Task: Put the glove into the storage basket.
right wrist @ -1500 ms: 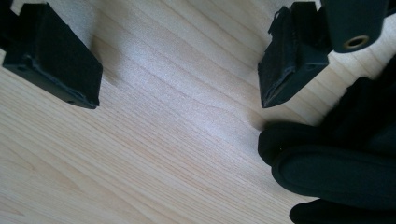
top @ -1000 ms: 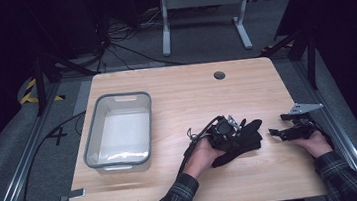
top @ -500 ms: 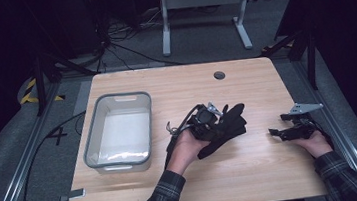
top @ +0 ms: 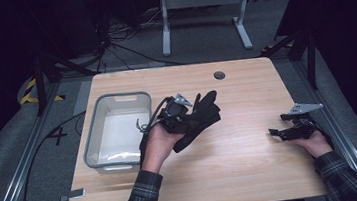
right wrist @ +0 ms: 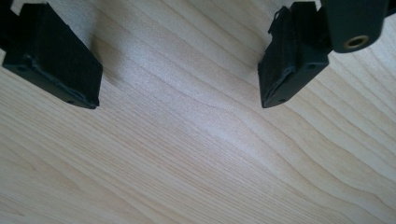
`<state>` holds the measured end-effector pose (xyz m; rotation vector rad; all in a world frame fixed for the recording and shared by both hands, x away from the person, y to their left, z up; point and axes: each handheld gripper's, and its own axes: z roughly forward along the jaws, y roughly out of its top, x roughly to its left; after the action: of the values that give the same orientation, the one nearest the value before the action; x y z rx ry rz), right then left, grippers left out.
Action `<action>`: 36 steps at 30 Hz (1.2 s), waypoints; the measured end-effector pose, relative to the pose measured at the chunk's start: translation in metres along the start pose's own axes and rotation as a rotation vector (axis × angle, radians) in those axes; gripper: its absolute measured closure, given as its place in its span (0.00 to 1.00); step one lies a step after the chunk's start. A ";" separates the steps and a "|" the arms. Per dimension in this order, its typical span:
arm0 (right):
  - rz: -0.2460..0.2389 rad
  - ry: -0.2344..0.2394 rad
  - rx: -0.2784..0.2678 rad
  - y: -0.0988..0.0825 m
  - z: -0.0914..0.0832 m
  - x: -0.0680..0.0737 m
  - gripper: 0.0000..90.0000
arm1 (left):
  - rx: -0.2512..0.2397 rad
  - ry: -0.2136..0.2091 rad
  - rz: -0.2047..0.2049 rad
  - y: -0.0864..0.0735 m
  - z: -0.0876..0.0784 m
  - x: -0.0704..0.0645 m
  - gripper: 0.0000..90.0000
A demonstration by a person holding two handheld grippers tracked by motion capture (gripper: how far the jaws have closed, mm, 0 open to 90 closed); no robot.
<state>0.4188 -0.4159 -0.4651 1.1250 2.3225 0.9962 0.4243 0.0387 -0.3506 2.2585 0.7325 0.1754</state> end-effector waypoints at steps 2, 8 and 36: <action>0.001 0.000 0.000 0.000 0.000 0.000 0.16 | -0.004 0.022 -0.010 -0.005 -0.009 0.007 0.74; 0.000 -0.001 0.000 0.000 0.000 0.000 0.16 | -0.014 0.078 -0.055 -0.020 -0.033 0.026 0.74; 0.002 -0.002 0.000 0.000 0.000 0.000 0.16 | -0.029 0.279 -0.304 -0.106 -0.077 0.102 0.74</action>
<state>0.4188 -0.4158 -0.4652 1.1276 2.3200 0.9956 0.4353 0.2020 -0.3782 2.0864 1.2010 0.3551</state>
